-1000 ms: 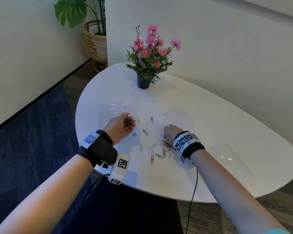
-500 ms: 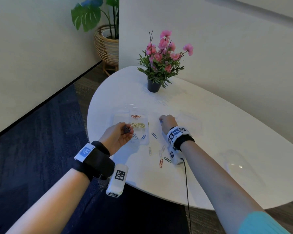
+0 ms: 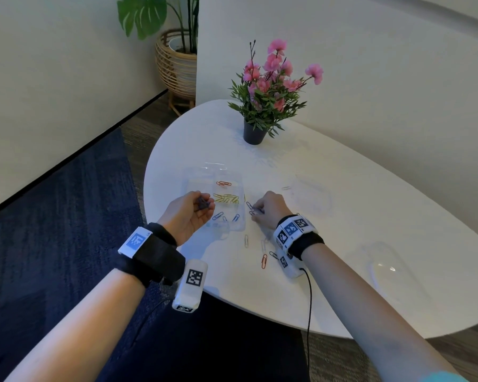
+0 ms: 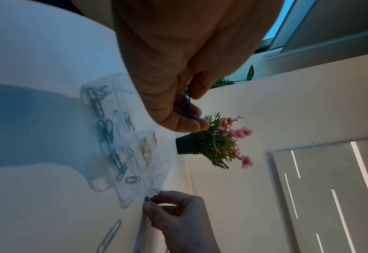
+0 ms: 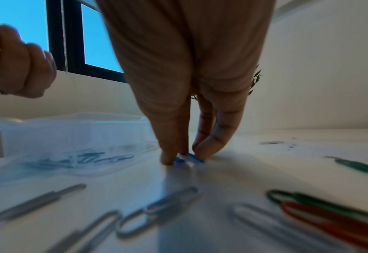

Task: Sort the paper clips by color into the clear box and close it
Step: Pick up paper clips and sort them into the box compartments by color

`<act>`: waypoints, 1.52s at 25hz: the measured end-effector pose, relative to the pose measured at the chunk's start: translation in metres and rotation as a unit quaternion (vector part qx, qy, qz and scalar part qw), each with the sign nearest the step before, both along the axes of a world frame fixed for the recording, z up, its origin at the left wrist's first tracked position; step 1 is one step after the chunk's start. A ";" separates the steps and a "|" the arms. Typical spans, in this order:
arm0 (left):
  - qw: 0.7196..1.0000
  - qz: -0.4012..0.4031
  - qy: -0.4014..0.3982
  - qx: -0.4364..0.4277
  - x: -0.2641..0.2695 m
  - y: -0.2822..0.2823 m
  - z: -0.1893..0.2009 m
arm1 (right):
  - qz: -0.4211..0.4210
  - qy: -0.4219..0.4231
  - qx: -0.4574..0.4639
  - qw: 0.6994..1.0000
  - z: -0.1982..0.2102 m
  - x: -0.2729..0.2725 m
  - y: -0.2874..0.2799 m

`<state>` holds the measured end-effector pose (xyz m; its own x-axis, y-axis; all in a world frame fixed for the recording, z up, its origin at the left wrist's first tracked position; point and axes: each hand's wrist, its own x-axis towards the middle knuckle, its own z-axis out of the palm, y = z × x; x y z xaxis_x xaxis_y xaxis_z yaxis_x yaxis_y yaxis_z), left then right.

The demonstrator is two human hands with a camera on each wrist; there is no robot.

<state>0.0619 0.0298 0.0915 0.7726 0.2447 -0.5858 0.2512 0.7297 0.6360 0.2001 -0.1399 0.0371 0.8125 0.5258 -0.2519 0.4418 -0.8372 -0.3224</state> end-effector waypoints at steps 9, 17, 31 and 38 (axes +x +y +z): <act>1.000 0.003 0.001 0.017 -0.008 0.004 0.004 | -0.020 -0.010 -0.071 0.997 0.003 -0.007 0.010; 0.998 0.019 0.011 0.052 -0.010 0.014 -0.002 | -0.065 0.024 0.195 0.978 0.038 -0.015 0.016; 0.938 -0.185 -0.003 0.293 0.008 -0.010 -0.003 | -0.077 0.021 0.066 0.995 0.007 0.003 0.017; 0.923 -0.131 0.036 0.359 -0.043 0.017 -0.017 | -0.050 0.021 0.021 0.998 0.007 0.000 0.019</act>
